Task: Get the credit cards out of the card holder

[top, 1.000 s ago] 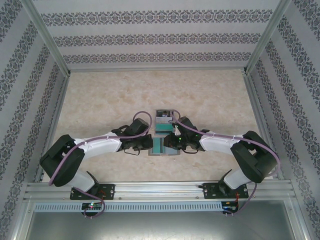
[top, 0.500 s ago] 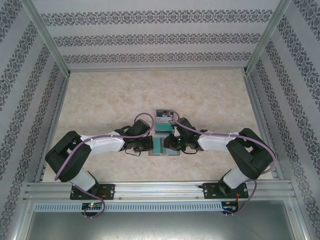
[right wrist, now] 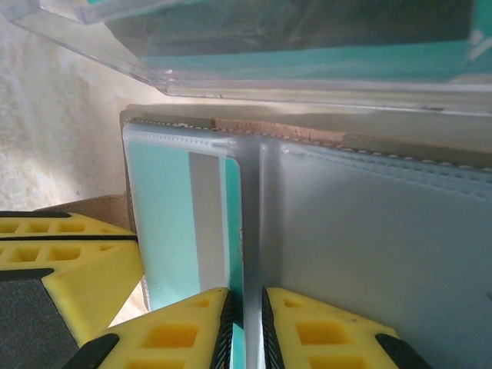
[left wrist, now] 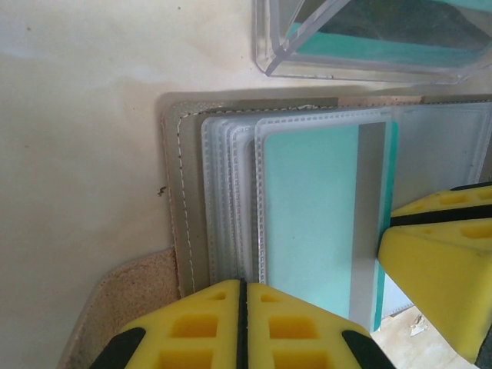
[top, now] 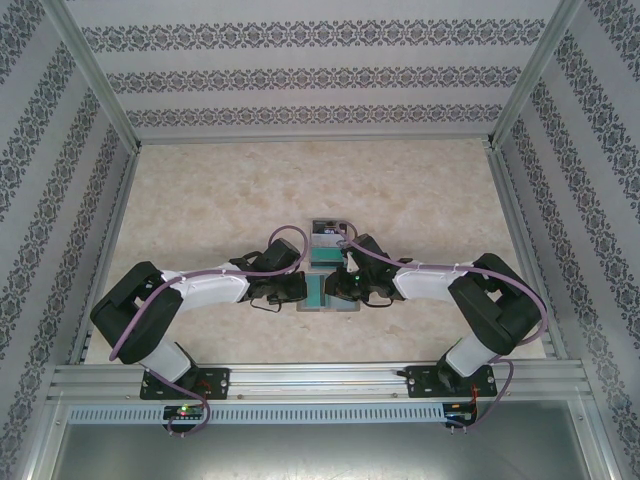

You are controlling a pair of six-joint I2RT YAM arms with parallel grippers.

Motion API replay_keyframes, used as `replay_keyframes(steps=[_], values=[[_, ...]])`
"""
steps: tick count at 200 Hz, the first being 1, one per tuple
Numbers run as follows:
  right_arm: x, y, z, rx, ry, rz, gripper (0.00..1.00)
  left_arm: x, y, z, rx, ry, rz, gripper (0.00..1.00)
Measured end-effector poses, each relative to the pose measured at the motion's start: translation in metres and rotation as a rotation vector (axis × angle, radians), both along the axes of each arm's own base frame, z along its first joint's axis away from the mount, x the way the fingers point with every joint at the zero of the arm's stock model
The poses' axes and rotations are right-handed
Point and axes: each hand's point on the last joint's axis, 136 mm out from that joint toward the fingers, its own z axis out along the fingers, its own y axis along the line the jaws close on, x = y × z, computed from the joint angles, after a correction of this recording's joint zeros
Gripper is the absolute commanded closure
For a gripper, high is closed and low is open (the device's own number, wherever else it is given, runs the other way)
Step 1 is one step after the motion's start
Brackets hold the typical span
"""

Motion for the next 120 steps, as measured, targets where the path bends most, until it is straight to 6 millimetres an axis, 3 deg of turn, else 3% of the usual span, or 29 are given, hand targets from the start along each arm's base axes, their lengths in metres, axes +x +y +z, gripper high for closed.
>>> replay_keyframes(steps=[44,93,120], values=[[0.0002,0.0039,0.0002,0.018,0.004,0.009,0.83,0.0,-0.0004,-0.0003,-0.001,0.0,-0.001,0.97],[0.0005,0.0035,0.0004,0.021,0.012,0.0,0.99,0.0,-0.0002,-0.0006,0.001,0.0,0.0,1.0],[0.0013,0.0018,0.001,0.023,0.015,-0.009,1.0,0.0003,0.0007,-0.0009,0.006,-0.001,0.002,1.0]])
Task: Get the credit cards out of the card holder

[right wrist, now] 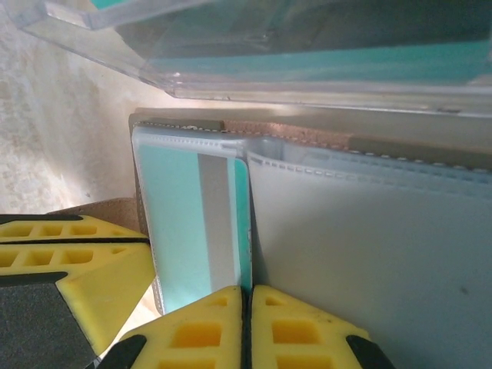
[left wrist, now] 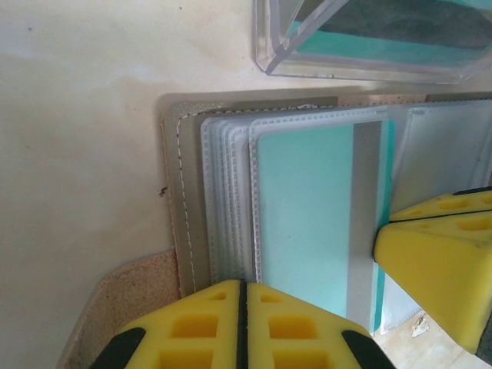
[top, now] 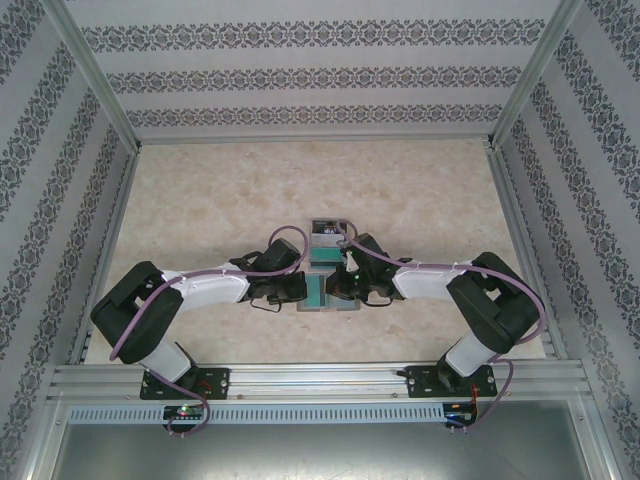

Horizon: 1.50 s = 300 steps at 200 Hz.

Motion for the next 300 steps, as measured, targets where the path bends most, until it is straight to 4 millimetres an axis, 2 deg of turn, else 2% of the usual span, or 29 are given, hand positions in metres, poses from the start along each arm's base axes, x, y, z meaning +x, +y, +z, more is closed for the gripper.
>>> replay_keyframes(steps=[68,131,162,177,192,220,246,261,300], values=[[0.003,-0.02,0.002,0.002,-0.003,-0.049,1.0,0.0,0.0,-0.001,0.016,0.0,0.007,1.0],[0.001,-0.021,0.001,0.001,-0.003,-0.041,1.0,0.0,0.0,0.0,0.019,0.004,0.007,1.0],[0.001,-0.019,0.001,0.005,-0.003,-0.029,0.92,0.0,0.0,0.0,0.021,0.005,0.007,1.0],[0.001,-0.015,0.003,0.01,-0.007,-0.02,0.85,0.0,0.002,0.0,0.03,0.008,0.009,0.97],[0.001,-0.012,0.004,0.01,-0.008,-0.011,0.83,0.0,0.005,-0.002,0.046,0.011,0.014,0.95],[0.001,-0.009,0.007,0.012,-0.009,-0.003,0.82,-0.001,0.009,-0.002,0.075,0.016,0.014,0.83],[0.002,-0.008,0.008,0.014,-0.011,-0.002,0.83,0.001,0.011,0.001,0.093,0.011,0.019,0.83],[0.002,-0.008,0.006,0.011,-0.007,-0.002,0.83,0.002,0.01,0.002,0.094,0.006,0.016,0.89],[0.0,-0.008,0.002,0.004,0.003,0.002,0.83,0.007,0.005,0.009,0.08,-0.011,0.006,0.91]])
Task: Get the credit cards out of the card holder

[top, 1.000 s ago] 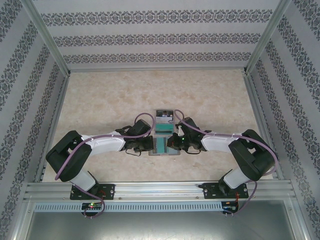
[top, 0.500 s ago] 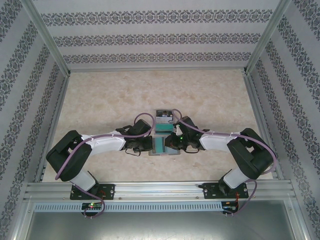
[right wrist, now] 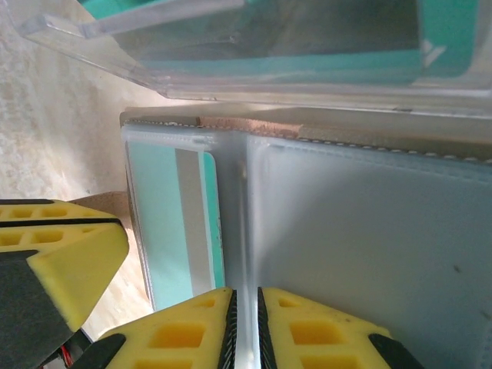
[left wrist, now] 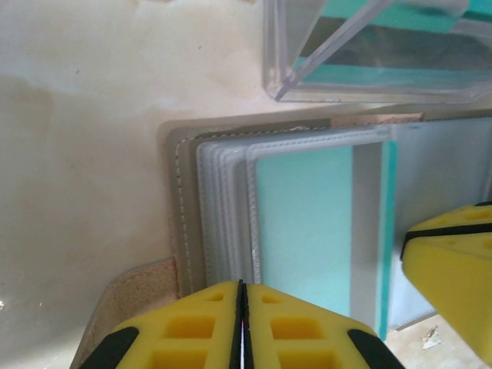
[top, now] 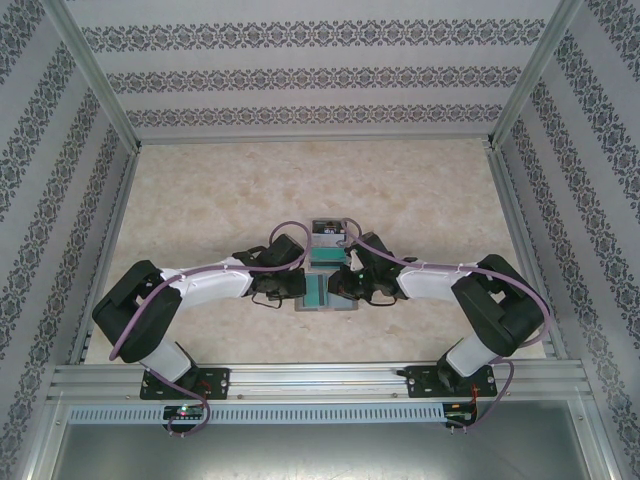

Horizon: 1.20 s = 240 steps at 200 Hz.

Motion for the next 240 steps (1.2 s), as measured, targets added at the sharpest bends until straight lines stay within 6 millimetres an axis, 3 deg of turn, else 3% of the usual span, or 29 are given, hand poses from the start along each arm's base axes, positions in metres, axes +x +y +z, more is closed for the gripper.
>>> replay_keyframes(steps=[84,139,165,193,240], values=[[0.006,0.005,0.006,0.013,-0.015,0.003,0.83,-0.002,-0.002,-0.007,0.003,0.025,-0.007,0.9],[0.003,0.009,-0.002,0.008,0.009,0.017,0.84,-0.002,-0.002,-0.008,0.003,0.025,-0.007,0.93],[0.004,0.01,-0.003,0.012,0.01,0.019,0.88,-0.002,-0.002,-0.008,0.003,0.024,-0.007,0.94],[0.004,0.011,-0.003,0.014,0.011,0.023,1.0,-0.002,-0.002,-0.008,0.003,0.024,-0.006,0.98],[0.004,0.01,-0.003,0.009,0.009,0.02,1.0,-0.002,-0.002,-0.009,0.006,0.025,-0.005,1.0]])
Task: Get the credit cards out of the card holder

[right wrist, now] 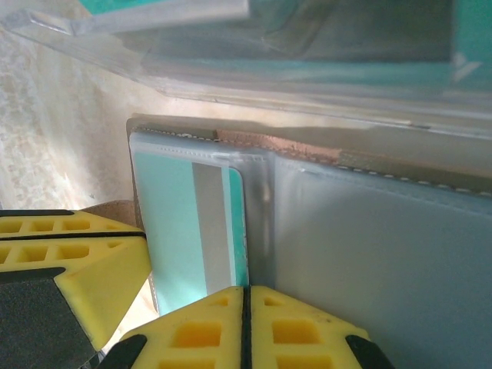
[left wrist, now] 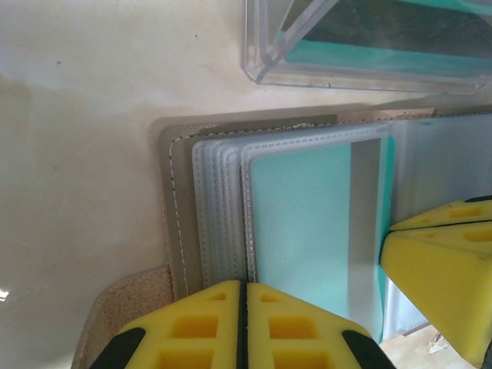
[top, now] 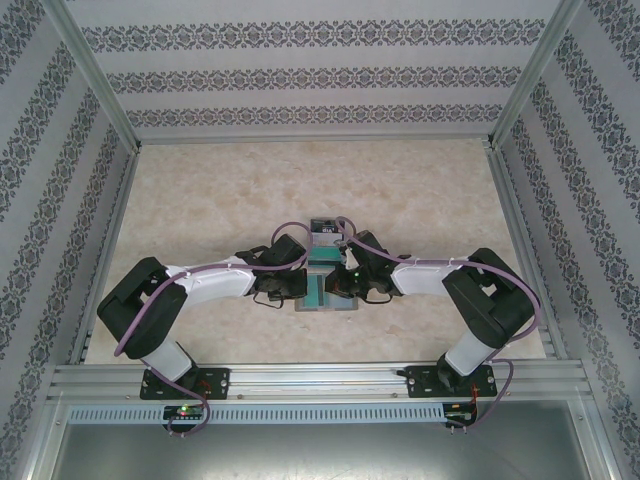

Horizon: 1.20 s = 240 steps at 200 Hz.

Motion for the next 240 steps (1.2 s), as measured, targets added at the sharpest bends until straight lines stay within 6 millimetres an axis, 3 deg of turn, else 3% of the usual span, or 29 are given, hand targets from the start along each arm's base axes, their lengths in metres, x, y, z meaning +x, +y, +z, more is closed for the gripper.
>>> replay_keyframes(steps=[82,119,134,197,240], values=[[-0.003,-0.019,-0.002,-0.03,0.005,-0.042,1.0,0.0,0.0,0.0,0.002,0.002,0.007,1.0],[-0.003,-0.019,-0.002,-0.031,0.005,-0.039,0.79,0.0,0.0,0.0,0.001,0.003,0.008,1.0],[-0.003,-0.017,0.0,-0.02,-0.001,-0.032,0.78,0.0,0.0,0.0,0.001,0.003,0.008,1.0],[0.001,-0.011,0.001,0.006,-0.009,-0.031,0.79,0.0,0.0,0.0,0.001,0.003,0.007,1.0],[0.002,-0.011,0.0,0.009,-0.009,-0.033,0.93,0.0,0.0,0.0,0.001,0.003,0.007,1.0]])
